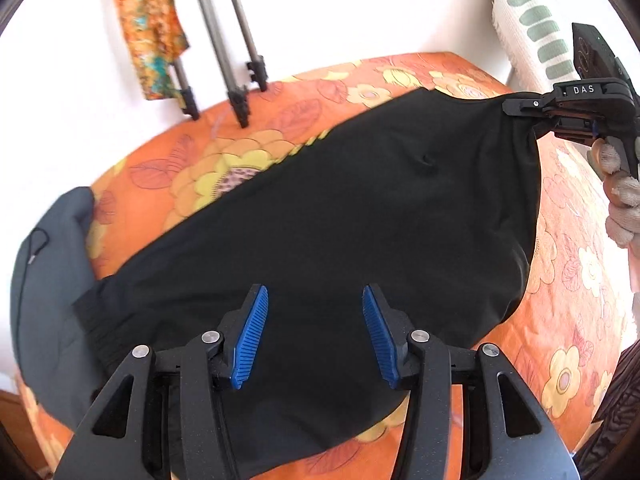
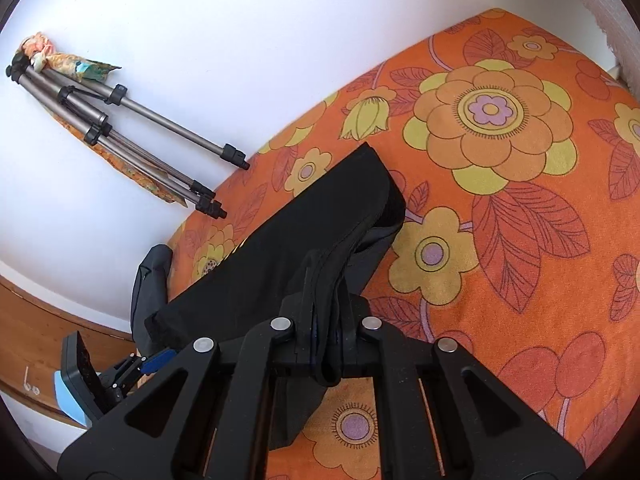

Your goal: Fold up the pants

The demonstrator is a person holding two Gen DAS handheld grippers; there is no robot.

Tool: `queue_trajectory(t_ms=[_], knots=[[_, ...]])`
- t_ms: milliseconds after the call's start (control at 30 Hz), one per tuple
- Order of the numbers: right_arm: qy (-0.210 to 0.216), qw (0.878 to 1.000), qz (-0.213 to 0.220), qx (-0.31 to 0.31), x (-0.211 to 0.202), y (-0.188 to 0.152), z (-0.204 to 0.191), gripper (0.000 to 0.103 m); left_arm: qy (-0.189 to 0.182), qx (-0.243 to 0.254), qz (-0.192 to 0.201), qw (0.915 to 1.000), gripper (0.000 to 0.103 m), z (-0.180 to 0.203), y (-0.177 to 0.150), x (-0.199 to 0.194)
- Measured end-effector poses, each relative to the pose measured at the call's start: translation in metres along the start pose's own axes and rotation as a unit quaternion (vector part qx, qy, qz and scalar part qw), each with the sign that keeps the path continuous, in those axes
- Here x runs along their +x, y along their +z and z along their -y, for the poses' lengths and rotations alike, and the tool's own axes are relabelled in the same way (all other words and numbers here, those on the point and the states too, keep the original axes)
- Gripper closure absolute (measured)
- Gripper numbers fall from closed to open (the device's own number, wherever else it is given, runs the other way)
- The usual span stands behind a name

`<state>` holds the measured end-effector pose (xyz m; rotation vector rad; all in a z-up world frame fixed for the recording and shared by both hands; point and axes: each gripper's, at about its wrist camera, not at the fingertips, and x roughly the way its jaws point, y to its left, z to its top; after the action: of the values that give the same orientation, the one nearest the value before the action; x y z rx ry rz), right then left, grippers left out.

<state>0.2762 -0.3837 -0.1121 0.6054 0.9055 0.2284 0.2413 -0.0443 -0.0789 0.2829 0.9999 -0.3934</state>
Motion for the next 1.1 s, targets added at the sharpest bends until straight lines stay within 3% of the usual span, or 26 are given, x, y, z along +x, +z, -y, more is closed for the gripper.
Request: queue_trajectory(t_ms=[233,333,467,567,633,833,867,900,933,967,1000,1100], knots=[[0.028,0.993,-0.027,-0.111,0.028,-0.029,-0.124,0.097,0.028,-0.074,0.029,0.9965,0.055,-0.074,-0.051,-0.040],[0.037,0.983,-0.058,-0.170,0.056,-0.060,-0.186,0.097,0.032,-0.104,0.038,0.9934,0.055,-0.102,-0.070,-0.042],[0.056,0.963,-0.120,-0.235,0.102,-0.122,-0.248,0.097,0.010,-0.170,0.047,0.9843,0.055,-0.137,-0.100,-0.044],[0.064,0.945,-0.167,-0.273,0.132,-0.170,-0.268,0.097,0.027,-0.169,0.050,0.9839,0.055,-0.150,-0.113,-0.051],[0.064,0.940,-0.180,-0.283,0.143,-0.189,-0.270,0.097,0.023,-0.177,0.054,0.9825,0.055,-0.157,-0.121,-0.055],[0.075,0.934,-0.190,-0.293,0.147,-0.199,-0.262,0.095,-0.001,-0.187,0.058,0.9807,0.055,-0.157,-0.128,-0.054],[0.076,0.937,-0.187,-0.286,0.145,-0.198,-0.260,0.093,-0.004,-0.182,0.059,0.9815,0.055,-0.153,-0.127,-0.053],[0.083,0.938,-0.192,-0.278,0.144,-0.193,-0.259,0.077,-0.007,-0.175,0.062,0.9826,0.055,-0.150,-0.126,-0.053],[0.088,0.938,-0.196,-0.271,0.142,-0.190,-0.258,0.052,-0.011,-0.167,0.064,0.9838,0.055,-0.146,-0.123,-0.054],[0.091,0.941,-0.192,-0.262,0.138,-0.186,-0.258,0.045,-0.011,-0.160,0.065,0.9849,0.055,-0.142,-0.120,-0.055],[0.101,0.943,-0.185,-0.257,0.132,-0.181,-0.257,0.039,-0.012,-0.154,0.068,0.9856,0.055,-0.138,-0.117,-0.056],[0.123,0.946,-0.184,-0.237,0.112,-0.165,-0.252,0.039,-0.023,-0.141,0.074,0.9870,0.055,-0.128,-0.111,-0.057]])
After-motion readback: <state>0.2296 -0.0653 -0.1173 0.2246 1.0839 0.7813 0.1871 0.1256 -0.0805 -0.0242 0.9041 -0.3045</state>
